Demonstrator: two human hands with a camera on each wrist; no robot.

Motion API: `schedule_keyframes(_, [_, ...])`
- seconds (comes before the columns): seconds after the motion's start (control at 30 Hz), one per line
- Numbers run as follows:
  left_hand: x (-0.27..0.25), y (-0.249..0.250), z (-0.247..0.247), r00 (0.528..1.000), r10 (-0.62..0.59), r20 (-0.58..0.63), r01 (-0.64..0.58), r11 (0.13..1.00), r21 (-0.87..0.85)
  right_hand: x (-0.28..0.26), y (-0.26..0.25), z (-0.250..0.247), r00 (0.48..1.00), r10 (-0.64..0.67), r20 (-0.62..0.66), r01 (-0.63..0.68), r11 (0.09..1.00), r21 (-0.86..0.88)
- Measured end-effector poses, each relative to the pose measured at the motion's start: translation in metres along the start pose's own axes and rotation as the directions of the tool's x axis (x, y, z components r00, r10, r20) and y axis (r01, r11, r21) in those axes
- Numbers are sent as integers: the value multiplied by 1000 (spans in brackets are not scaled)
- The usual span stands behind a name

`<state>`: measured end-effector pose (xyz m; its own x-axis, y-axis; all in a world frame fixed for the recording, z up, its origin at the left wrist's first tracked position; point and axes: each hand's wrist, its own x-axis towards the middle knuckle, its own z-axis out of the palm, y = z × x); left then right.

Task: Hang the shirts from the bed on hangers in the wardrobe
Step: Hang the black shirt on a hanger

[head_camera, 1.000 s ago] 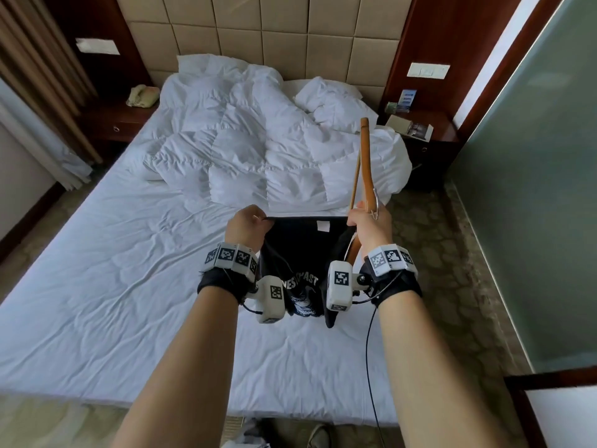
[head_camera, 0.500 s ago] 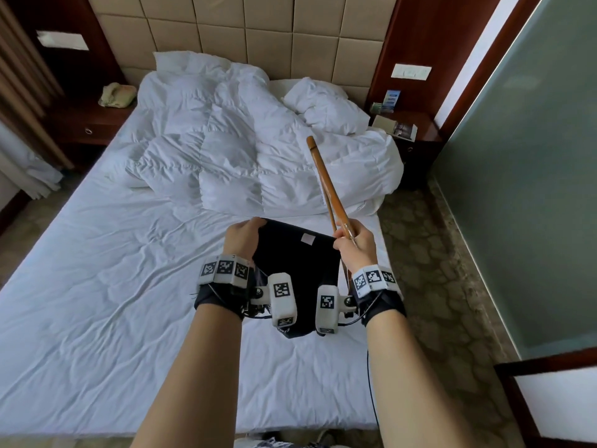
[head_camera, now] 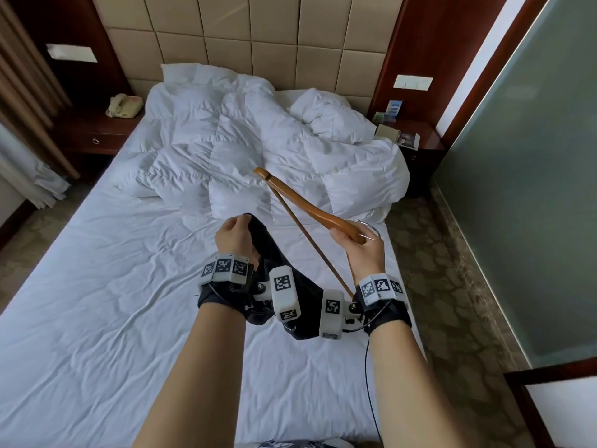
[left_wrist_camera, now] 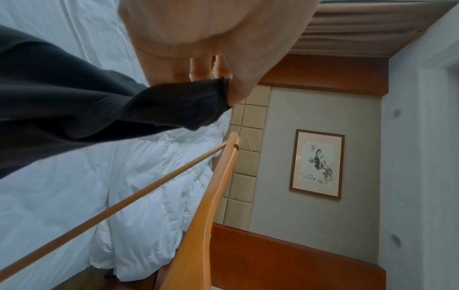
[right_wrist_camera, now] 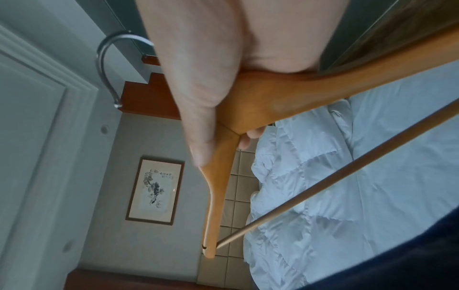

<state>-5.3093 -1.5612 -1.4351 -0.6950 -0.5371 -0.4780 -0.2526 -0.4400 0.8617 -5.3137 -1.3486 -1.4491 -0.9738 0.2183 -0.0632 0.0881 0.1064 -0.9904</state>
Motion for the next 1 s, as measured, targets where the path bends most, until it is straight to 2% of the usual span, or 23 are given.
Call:
schedule_keyframes(0.07, [2,5,-7,999,19,-44,-20,1000,-18,0,-6,4,1000,-9,-24,11,998,59])
schedule_keyframes(0.2, [11,15,-19,986,105,-132,-106,994,-3,-2,-20,13,986,92,-137,-79,992,103])
schedule_keyframes(0.3, [18,24,-30,968,173,-180,-171,985,29,-3,-28,20,974,132,-182,-121,990,71])
schedule_keyframes(0.63, [25,41,-60,947,175,-269,-219,965,-144,-10,-32,36,992,115,-58,-119,991,-63])
schedule_keyframes(0.83, [30,38,-72,940,289,-182,-273,956,106,-12,-29,36,991,111,-79,-119,987,-104])
schedule_keyframes(1.0, [26,38,-79,920,364,-145,-300,893,334,-14,-35,35,992,62,-112,-79,985,-153])
